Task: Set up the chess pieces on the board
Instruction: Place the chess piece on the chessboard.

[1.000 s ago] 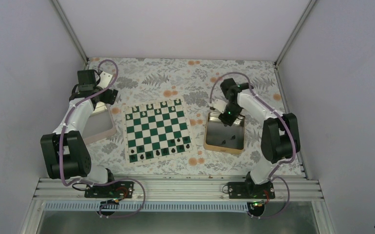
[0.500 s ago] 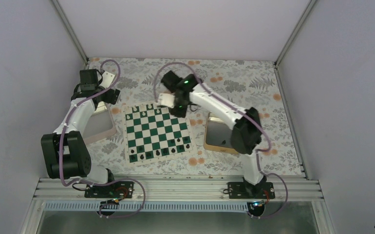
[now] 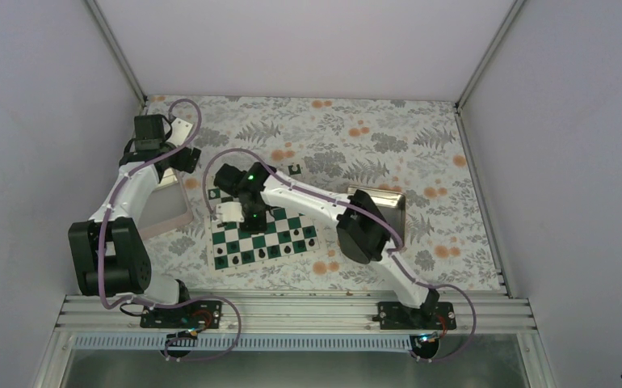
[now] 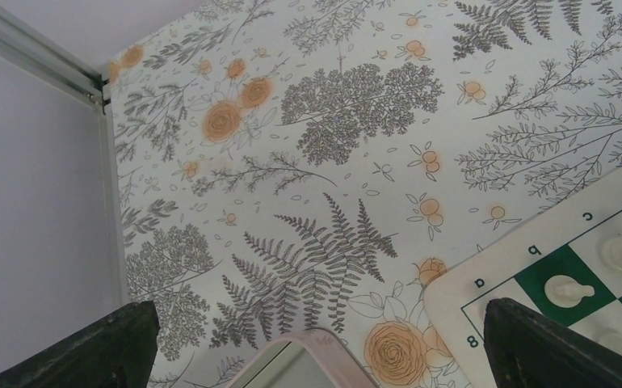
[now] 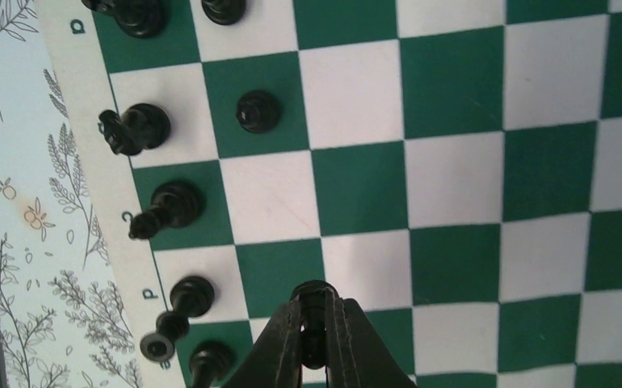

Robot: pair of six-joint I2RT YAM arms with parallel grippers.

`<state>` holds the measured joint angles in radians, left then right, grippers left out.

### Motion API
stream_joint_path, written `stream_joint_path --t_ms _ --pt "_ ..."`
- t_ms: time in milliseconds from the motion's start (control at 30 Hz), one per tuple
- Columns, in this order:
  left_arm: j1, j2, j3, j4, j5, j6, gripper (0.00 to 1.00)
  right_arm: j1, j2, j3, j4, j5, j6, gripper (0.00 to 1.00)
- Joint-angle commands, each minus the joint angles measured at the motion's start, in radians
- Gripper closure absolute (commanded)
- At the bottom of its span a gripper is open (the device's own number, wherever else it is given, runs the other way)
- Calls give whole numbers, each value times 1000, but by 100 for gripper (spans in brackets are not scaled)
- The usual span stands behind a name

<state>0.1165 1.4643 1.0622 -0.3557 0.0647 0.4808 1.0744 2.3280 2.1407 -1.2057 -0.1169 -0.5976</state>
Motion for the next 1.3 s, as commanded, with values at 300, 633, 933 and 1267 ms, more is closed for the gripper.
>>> stream_joint_path --t_ms 300,633,933,1267 --pt "-14 -16 12 11 28 -7 0 48 93 55 34 -67 -8 93" --pt "-15 -16 11 12 33 -7 0 51 111 41 39 -77 -11 93" --pt "-15 -15 8 13 34 -5 0 58 126 36 41 -83 -14 93" --pt "-15 -17 4 15 35 -4 0 57 134 8 59 -70 -16 93"
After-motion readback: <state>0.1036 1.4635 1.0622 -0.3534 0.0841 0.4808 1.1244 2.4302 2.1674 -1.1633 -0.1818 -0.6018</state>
